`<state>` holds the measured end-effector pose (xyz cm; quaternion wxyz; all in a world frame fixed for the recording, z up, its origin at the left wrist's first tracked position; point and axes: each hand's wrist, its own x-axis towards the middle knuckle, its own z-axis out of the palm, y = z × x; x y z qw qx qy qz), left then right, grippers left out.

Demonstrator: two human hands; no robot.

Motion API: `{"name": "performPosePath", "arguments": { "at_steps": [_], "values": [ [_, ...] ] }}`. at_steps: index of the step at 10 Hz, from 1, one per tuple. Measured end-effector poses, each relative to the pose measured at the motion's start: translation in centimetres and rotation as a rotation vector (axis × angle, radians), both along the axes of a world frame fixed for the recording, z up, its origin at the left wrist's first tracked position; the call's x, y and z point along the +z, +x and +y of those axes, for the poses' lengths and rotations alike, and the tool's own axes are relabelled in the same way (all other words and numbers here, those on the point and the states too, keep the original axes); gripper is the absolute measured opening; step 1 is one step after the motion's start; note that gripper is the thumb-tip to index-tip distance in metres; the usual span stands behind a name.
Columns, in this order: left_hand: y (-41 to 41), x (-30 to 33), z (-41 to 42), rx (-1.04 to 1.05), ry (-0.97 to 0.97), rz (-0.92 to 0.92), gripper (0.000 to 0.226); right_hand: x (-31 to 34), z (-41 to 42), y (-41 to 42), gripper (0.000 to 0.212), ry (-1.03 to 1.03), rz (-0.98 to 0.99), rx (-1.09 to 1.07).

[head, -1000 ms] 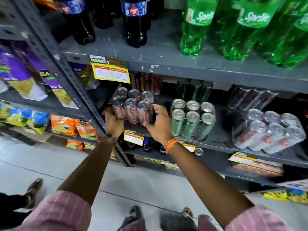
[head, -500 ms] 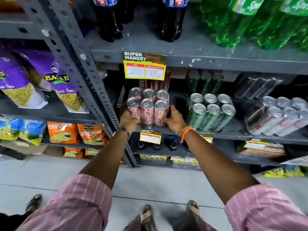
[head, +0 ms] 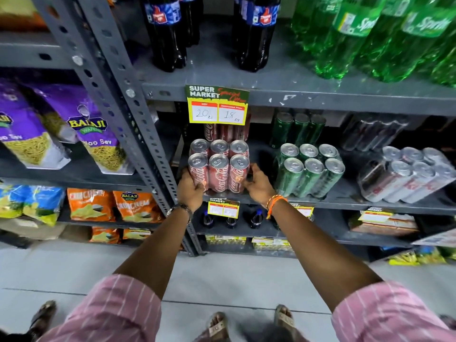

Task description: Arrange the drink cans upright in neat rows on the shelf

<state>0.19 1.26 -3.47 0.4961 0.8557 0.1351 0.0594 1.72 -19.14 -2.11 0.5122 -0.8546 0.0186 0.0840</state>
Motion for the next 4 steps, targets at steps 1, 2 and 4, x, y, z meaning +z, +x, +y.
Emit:
{"name": "performPosePath", "arguments": {
  "at_steps": [1,2,4],
  "values": [
    [0.02,0.13,-0.14,-0.002,0.032,0.008,0.04,0.37,0.1,-0.1,0.039,-0.03,0.005,0.003],
    [0.13,-0.17,-0.02,-0.017,0.023,0.034,0.041,0.46,0.13,-0.07,0.04,-0.052,-0.002,-0.001],
    [0.18,-0.31,-0.26,-0.008,0.16,0.074,0.044,1.3,0.38,-0.57,0.046,-0.076,0.029,0.012]
  ]
}}
